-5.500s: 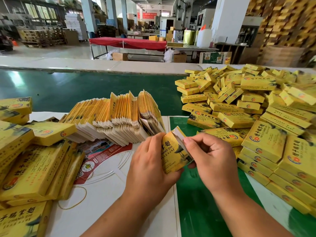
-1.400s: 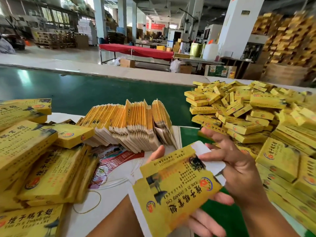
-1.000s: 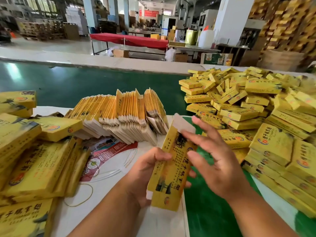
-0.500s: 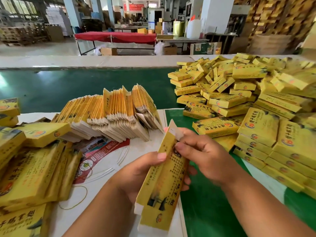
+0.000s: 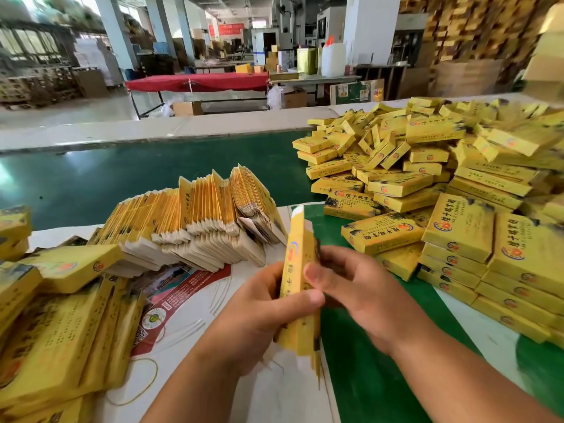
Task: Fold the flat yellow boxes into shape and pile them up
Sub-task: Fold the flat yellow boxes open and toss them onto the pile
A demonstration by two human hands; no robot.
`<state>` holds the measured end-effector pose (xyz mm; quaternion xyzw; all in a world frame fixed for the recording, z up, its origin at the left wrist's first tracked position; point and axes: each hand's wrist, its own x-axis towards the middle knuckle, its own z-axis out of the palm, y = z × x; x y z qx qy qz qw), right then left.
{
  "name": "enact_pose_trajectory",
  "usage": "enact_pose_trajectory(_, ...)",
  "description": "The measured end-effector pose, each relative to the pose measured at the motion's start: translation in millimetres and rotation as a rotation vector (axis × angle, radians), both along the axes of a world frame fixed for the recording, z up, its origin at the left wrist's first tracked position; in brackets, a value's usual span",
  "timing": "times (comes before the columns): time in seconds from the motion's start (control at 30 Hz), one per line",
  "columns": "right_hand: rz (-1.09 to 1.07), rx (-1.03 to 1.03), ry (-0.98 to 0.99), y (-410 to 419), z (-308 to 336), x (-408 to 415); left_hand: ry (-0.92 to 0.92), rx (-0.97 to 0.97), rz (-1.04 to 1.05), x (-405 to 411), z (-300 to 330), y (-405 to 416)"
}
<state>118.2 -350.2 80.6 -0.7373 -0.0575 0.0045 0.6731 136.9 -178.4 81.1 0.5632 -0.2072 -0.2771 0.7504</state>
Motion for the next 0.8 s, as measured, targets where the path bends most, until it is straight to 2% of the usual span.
enact_pose_trajectory(0.13, 0.026, -0.044, -0.005, 2, 1, -1, -0.186, 0.324, 0.251, -2, 0, -3)
enact_pose_trajectory(0.23, 0.015, -0.005, 0.003, 2, -2, 0, -0.255, 0.416, 0.380, -3, 0, -4)
enact_pose_trajectory(0.4, -0.051, 0.024, -0.042, 1, -9, 3, -0.286, 0.438, 0.477, -4, -2, -8)
enact_pose_trajectory(0.57, -0.157, 0.022, -0.090, 2, -15, 7, -0.280, 0.364, 0.543, -4, -1, -9)
enact_pose_trajectory(0.7, -0.224, -0.037, -0.108, 8, -15, 6, -0.266, 0.289, 0.630, -6, -1, -14)
enact_pose_trajectory(0.8, -0.278, -0.164, -0.194, 13, -12, 4, -0.250, 0.262, 0.693, -11, 1, -19)
